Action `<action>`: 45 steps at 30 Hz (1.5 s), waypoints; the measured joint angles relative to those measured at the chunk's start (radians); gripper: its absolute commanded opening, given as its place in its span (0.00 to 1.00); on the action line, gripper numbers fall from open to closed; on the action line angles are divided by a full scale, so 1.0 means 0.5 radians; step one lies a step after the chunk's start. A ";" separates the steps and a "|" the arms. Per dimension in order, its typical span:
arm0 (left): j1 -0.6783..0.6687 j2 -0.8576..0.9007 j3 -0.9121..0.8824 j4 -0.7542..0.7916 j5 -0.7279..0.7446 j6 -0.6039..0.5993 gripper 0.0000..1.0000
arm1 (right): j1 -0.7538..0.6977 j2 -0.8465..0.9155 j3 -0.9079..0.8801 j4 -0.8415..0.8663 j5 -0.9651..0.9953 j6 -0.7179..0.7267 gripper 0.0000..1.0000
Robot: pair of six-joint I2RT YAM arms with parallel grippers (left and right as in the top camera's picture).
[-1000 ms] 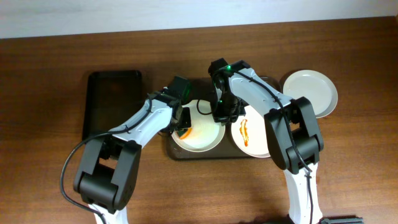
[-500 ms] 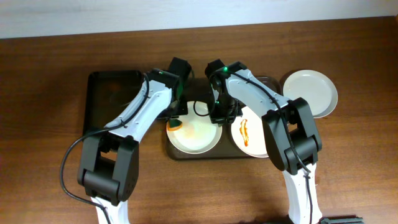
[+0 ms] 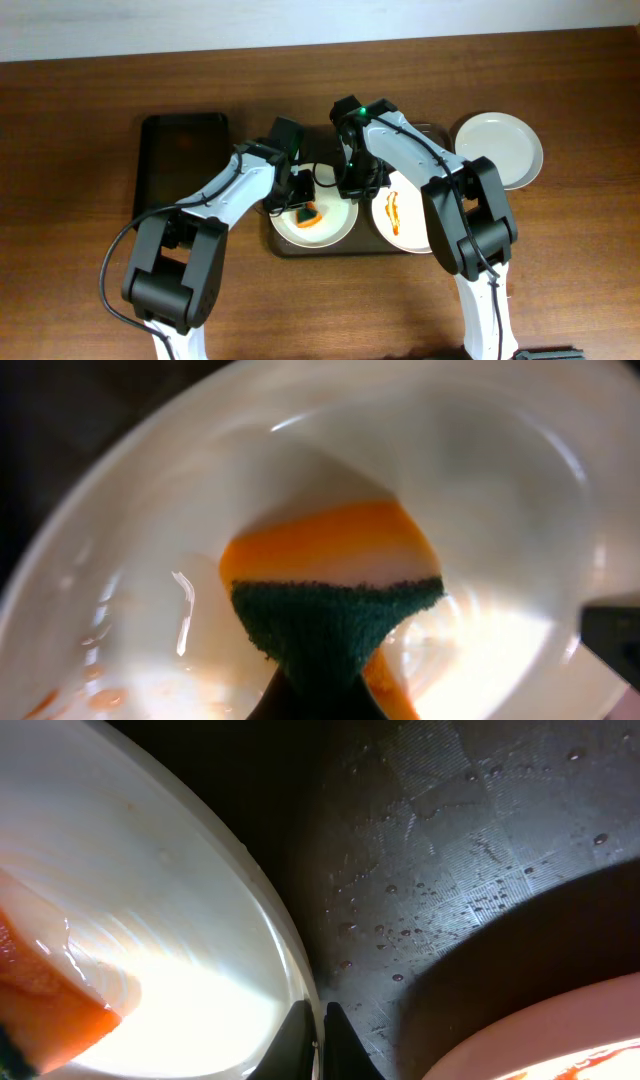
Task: Clean dirty plates on tray and stack at the side
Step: 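Hold the upper plate with the right gripper and scrub it with the left sponge, then carry the plate right with the right gripper and stack it on the cleaned plate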
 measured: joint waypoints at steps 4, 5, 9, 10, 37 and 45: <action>-0.041 -0.030 0.000 -0.163 -0.357 0.001 0.00 | 0.000 0.000 0.000 0.000 0.000 0.001 0.04; -0.045 -0.034 0.000 -0.190 -0.441 0.001 0.00 | 0.000 0.000 0.000 0.000 0.000 0.002 0.04; -0.070 -0.037 -0.002 -0.244 -0.795 0.001 0.00 | 0.008 0.000 0.001 0.027 -0.048 0.001 0.04; -0.085 -0.037 -0.002 -0.251 -0.854 0.001 0.00 | 0.008 0.000 0.001 0.033 -0.065 0.001 0.04; 0.275 -0.715 0.008 -1.006 -1.089 -0.207 0.00 | 0.546 -0.739 0.297 -0.245 1.724 0.006 0.04; 0.275 -0.715 -0.127 -0.930 -1.063 -0.191 0.00 | 0.804 -0.762 0.307 -0.320 2.645 0.002 0.04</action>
